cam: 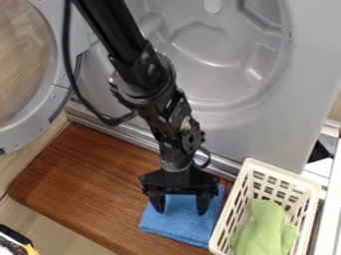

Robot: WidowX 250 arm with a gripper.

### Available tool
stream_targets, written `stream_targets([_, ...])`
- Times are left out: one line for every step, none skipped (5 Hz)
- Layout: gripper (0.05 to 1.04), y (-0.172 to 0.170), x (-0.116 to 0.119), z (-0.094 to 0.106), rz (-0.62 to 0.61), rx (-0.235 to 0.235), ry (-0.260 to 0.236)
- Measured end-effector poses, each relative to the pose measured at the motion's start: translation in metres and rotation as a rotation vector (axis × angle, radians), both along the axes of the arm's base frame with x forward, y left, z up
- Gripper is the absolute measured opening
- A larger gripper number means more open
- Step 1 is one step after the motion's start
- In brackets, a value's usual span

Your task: Moved the blue cloth to the left side of the table

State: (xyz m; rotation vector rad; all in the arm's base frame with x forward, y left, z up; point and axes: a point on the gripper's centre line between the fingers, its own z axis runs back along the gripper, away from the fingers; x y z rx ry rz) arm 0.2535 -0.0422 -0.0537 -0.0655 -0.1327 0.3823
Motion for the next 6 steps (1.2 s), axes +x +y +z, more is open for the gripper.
stream_targets([1.001,-0.001,0.001,-0.018,-0.001,-0.004,0.019])
stream_targets([1.001,0.002,0.002,-0.023,0.005,0.018,0.038])
stream_targets([1.001,0.009,-0.001,-0.024,0.025,0.038,0.046])
stream_targets([1.001,0.026,-0.007,-0.025,0.078,0.05,0.064])
stream_targets([1.001,0.052,-0.008,-0.024,0.151,0.043,0.076])
stream_targets([1.001,0.079,0.0,-0.02,0.198,0.051,0.064])
